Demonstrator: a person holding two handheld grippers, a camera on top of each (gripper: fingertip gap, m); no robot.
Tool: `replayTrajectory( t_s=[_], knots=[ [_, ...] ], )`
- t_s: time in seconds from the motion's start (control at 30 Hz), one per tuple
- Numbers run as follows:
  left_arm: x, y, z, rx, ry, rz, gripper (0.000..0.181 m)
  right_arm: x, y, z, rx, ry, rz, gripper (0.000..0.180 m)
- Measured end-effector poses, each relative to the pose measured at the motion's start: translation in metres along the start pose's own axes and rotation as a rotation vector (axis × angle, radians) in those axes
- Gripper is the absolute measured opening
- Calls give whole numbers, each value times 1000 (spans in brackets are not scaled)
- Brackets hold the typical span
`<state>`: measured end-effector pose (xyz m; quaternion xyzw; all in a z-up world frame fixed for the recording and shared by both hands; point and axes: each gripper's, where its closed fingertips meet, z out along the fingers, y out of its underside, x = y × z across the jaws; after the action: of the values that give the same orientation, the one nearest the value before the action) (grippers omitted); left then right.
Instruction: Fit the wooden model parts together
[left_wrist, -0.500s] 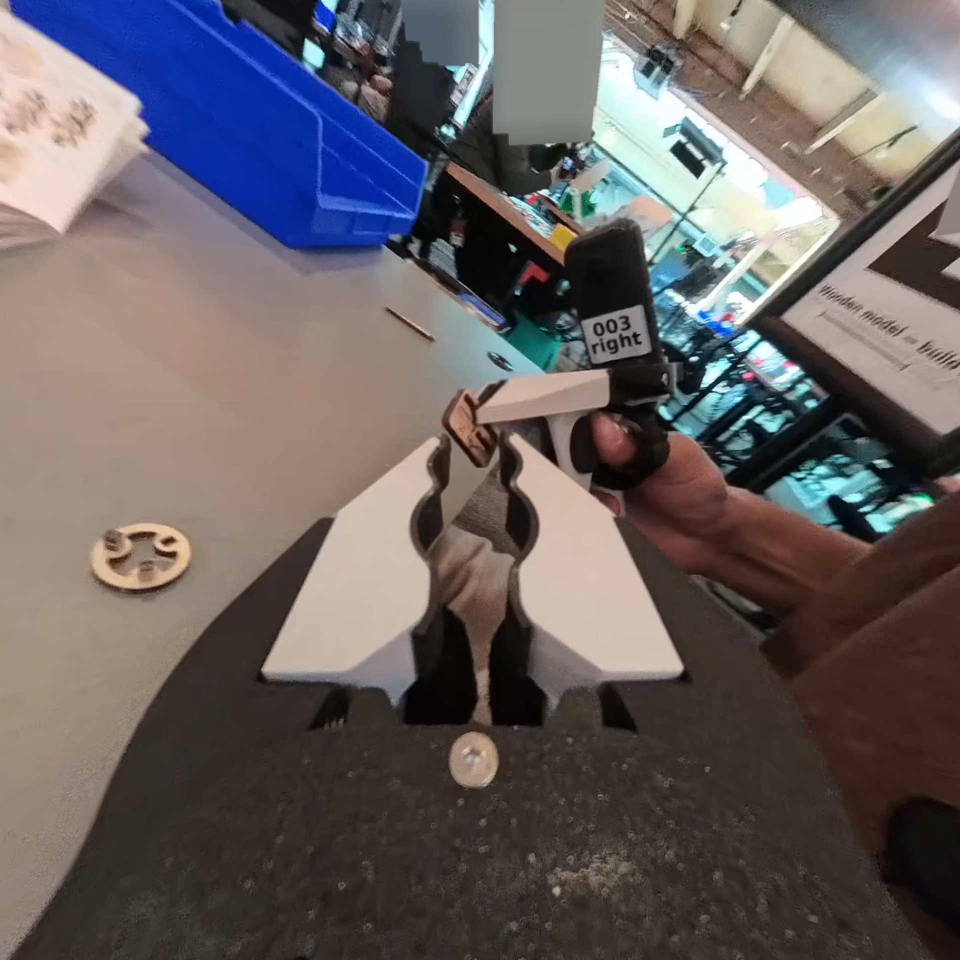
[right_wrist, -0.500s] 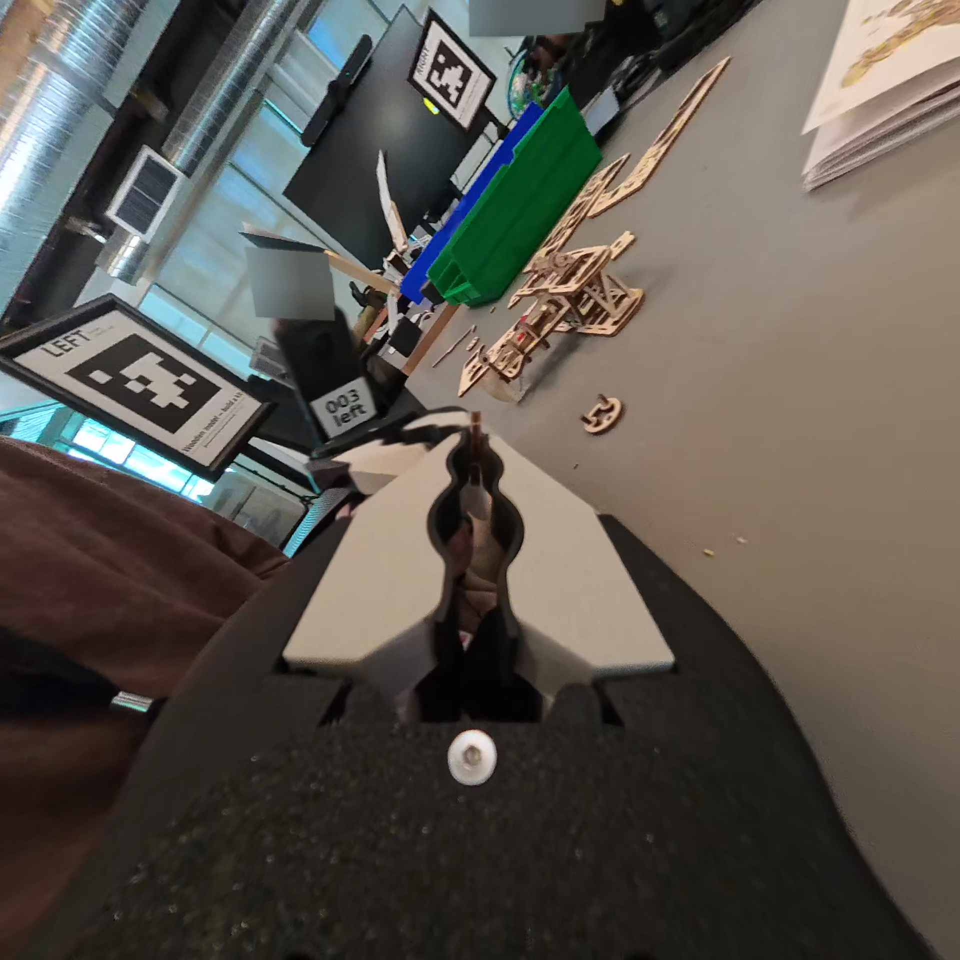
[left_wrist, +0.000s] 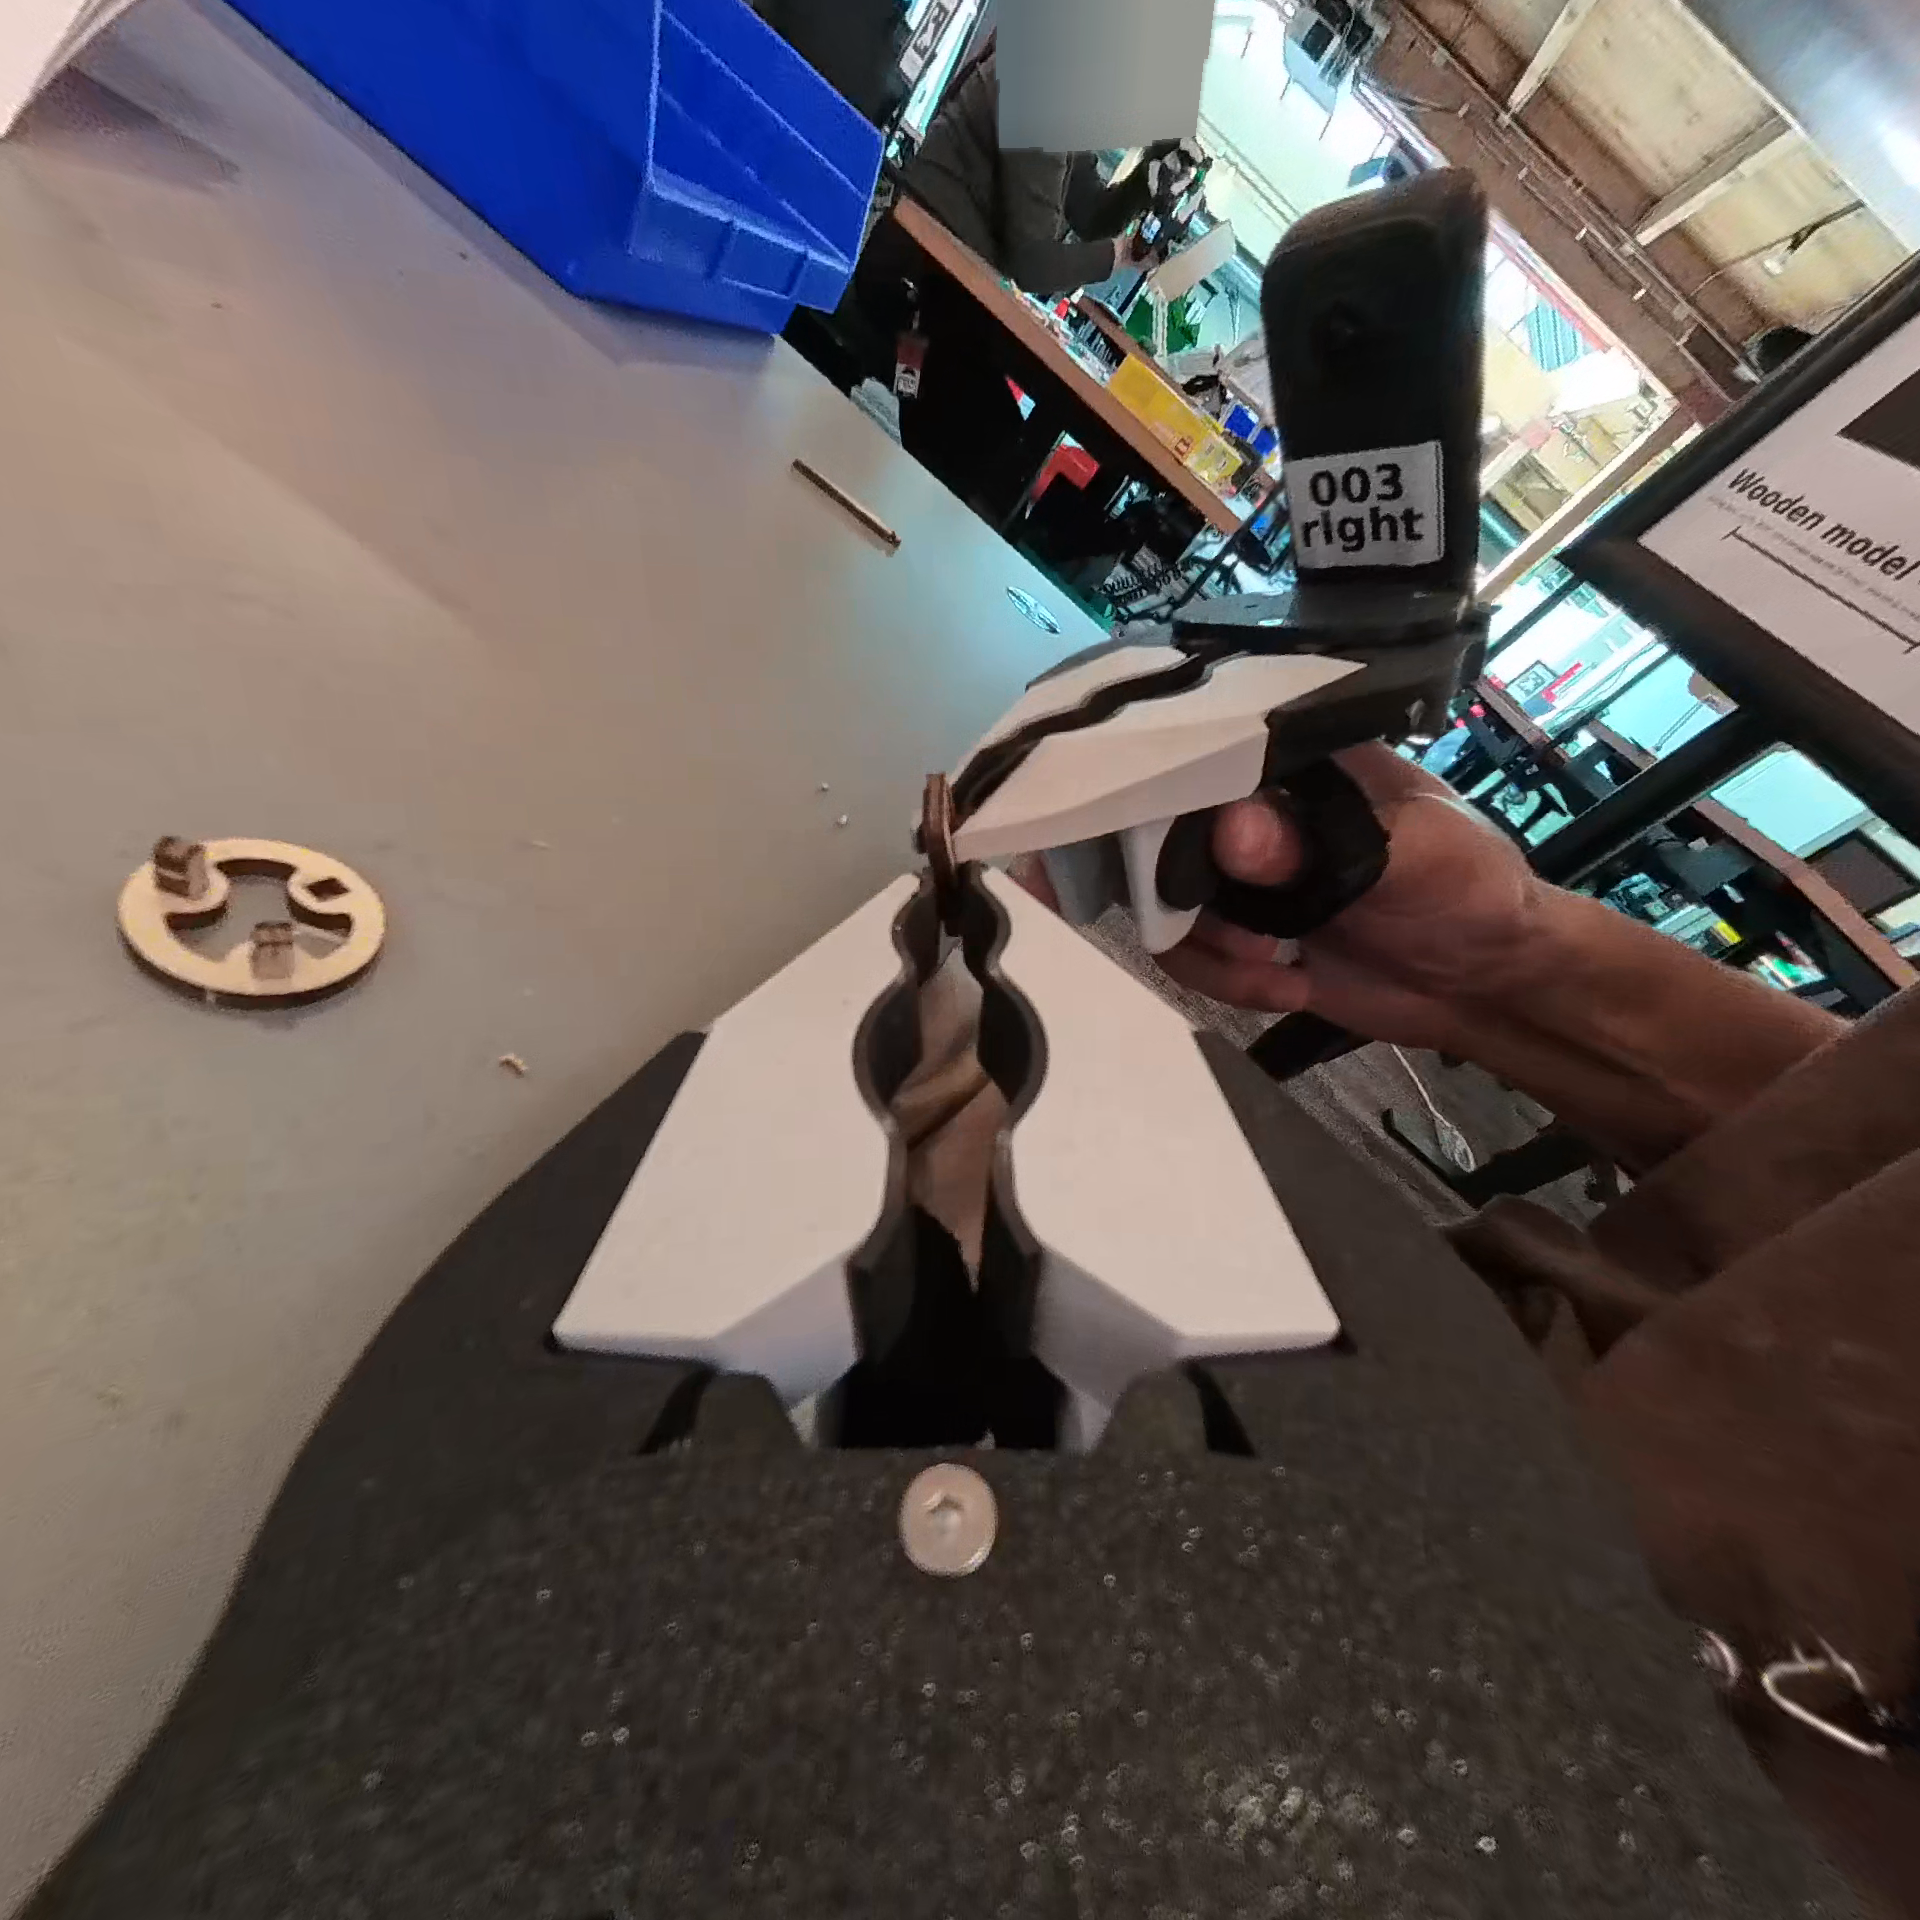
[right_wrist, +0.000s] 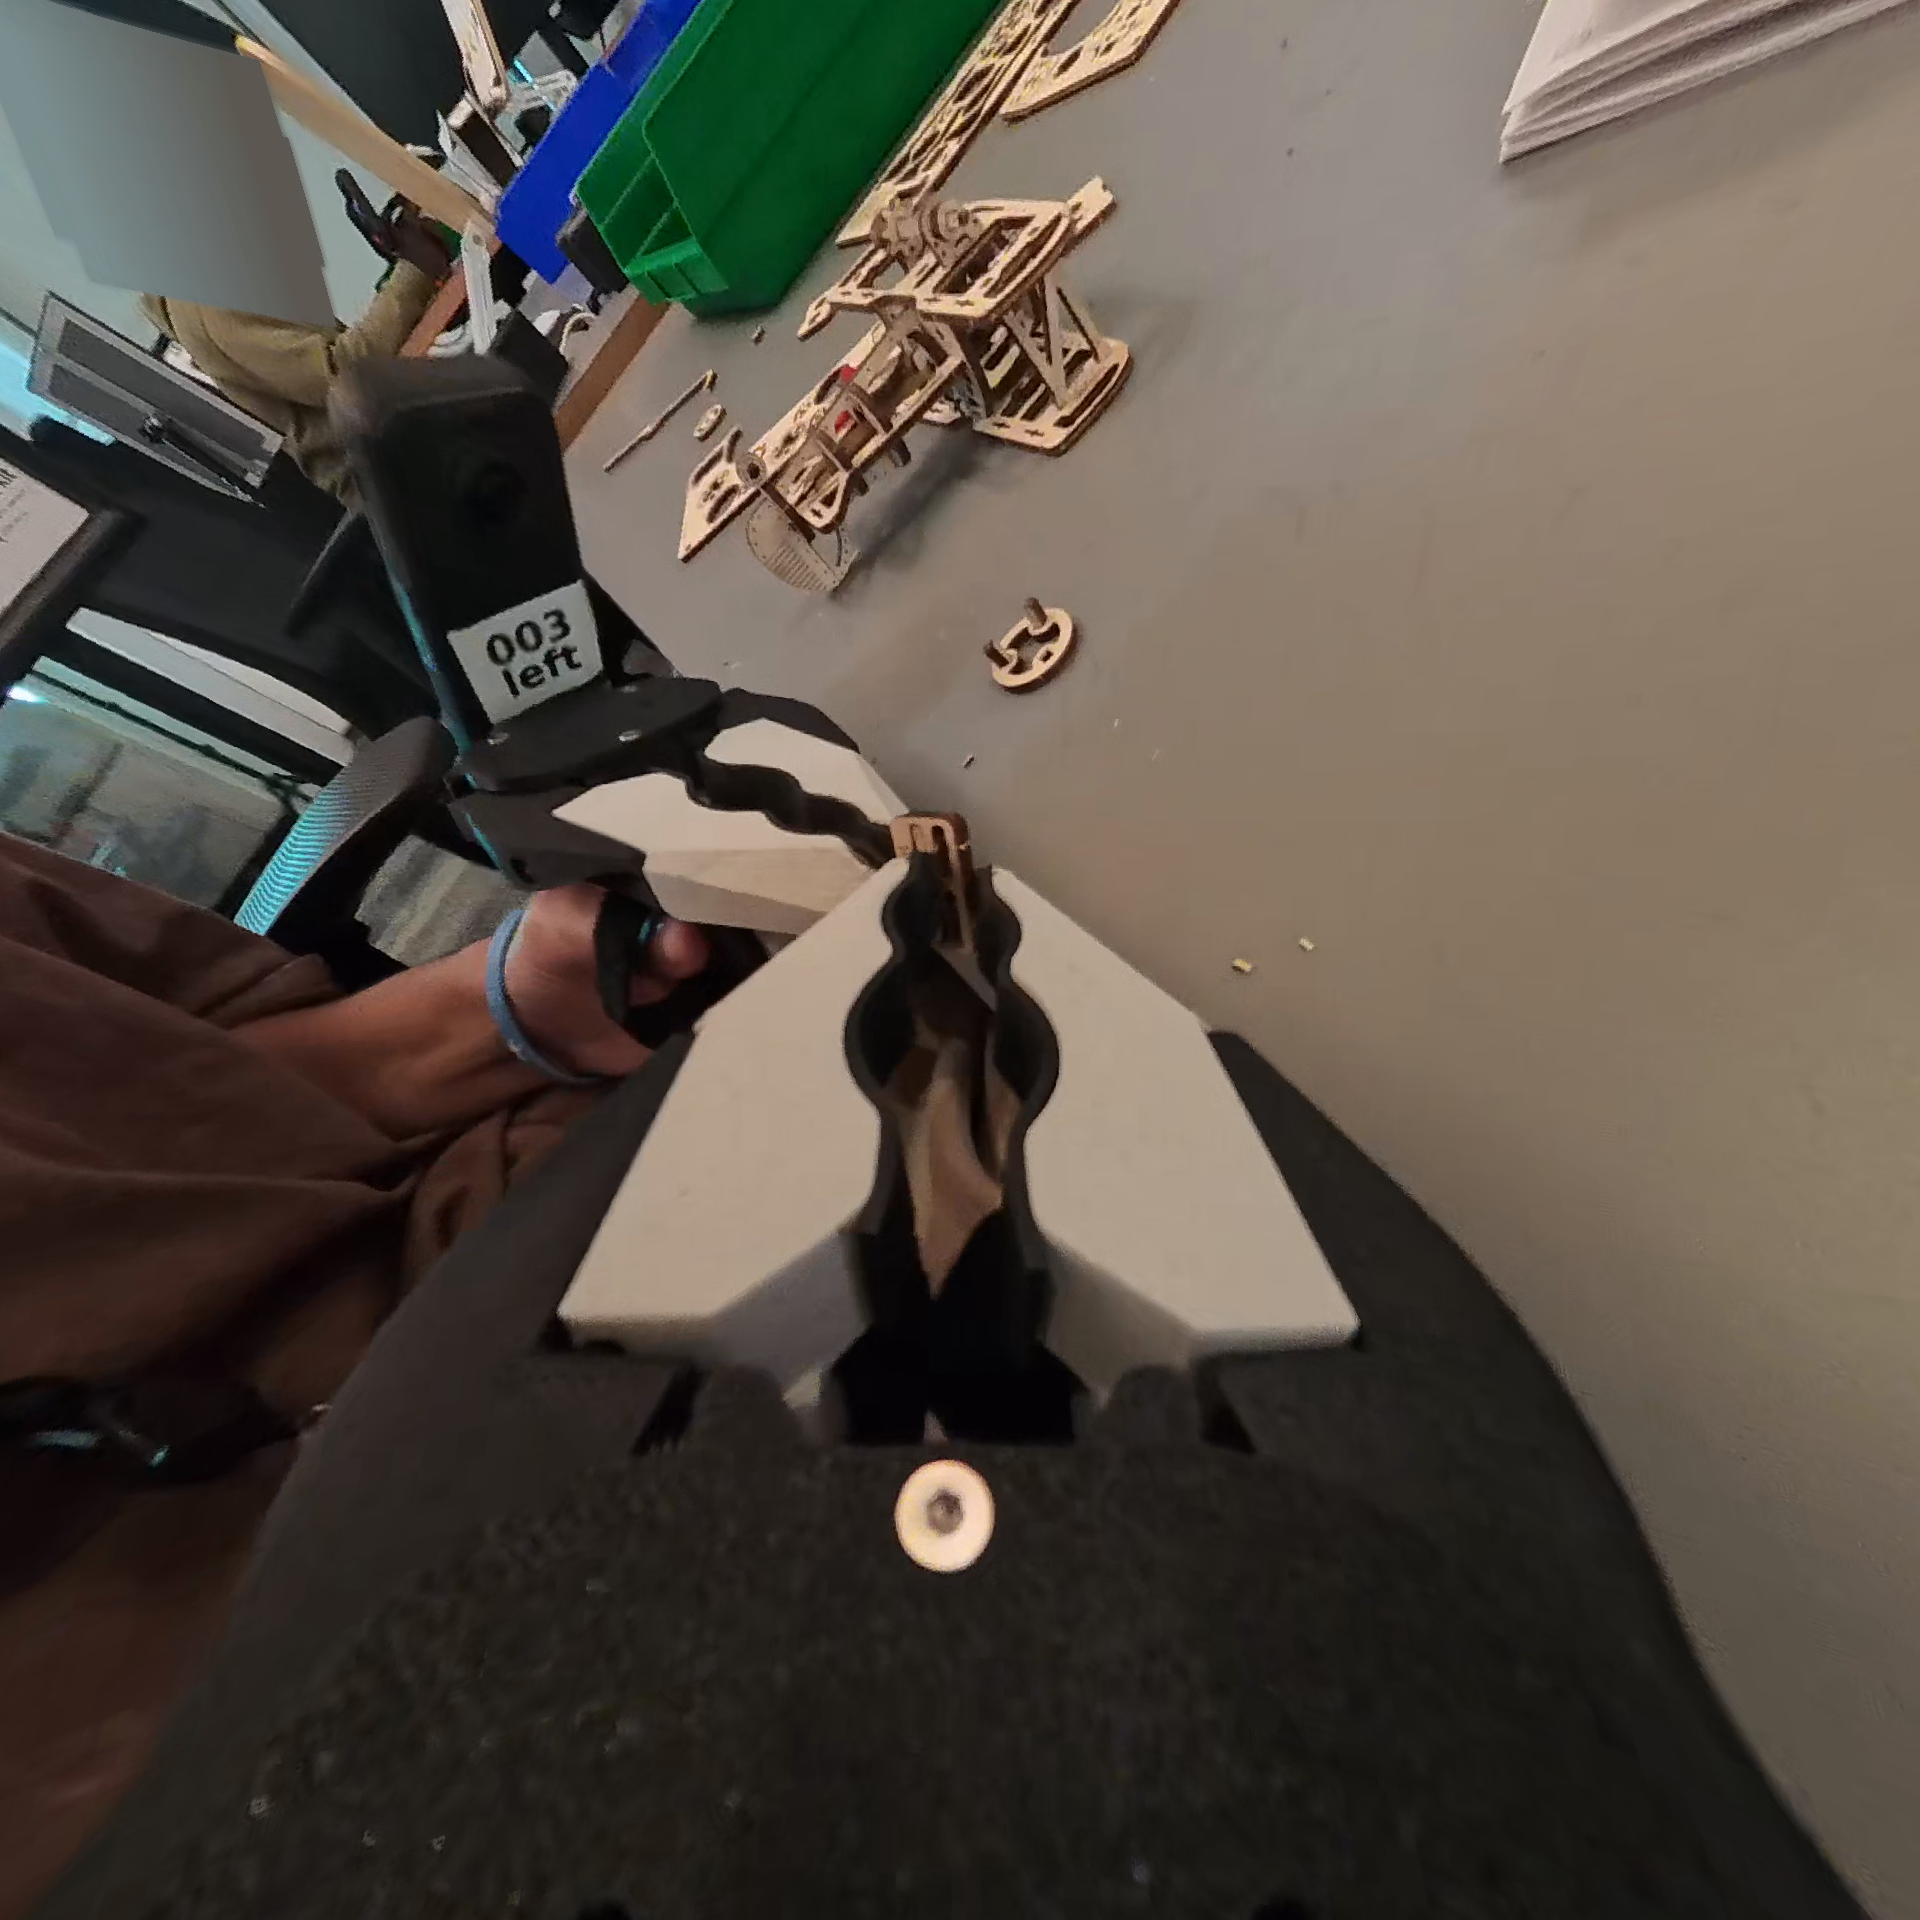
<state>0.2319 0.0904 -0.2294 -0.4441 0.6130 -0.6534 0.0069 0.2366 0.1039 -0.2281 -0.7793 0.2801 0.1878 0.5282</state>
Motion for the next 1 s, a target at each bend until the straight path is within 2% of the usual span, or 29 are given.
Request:
replayTrajectory(
  t_s=[0.17, 0.4, 0.53, 0.6, 0.67, 0.7, 0.73, 1.0],
  knots=[
    [-1, 2, 0, 8, -32, 70, 2, 1, 2, 1, 4, 21, 12, 6],
    [-6, -1, 0, 29, -80, 82, 2, 5, -1, 3, 1, 173, -82, 6],
    [-5, -9, -3, 69, -13, 12, 2, -1, -10, 4, 34, 77, -94, 6],
    [-6, -7, 0, 45, -25, 35, 2, 1, -10, 2, 3, 27, -74, 7],
    [1, -5, 0, 31, 34, 12, 2, 1, -15, -1, 7, -14, -158, 19],
    [3, -5, 1, 25, 42, 21, 2, -2, -14, -2, -8, -49, -181, 17],
    [3, -3, 1, 12, 39, 35, 1, -7, -10, -2, -36, -94, -178, 7],
    [7, 1, 3, -5, 51, 44, 1, -8, -5, -6, -36, -156, -77, 5]
  ],
)
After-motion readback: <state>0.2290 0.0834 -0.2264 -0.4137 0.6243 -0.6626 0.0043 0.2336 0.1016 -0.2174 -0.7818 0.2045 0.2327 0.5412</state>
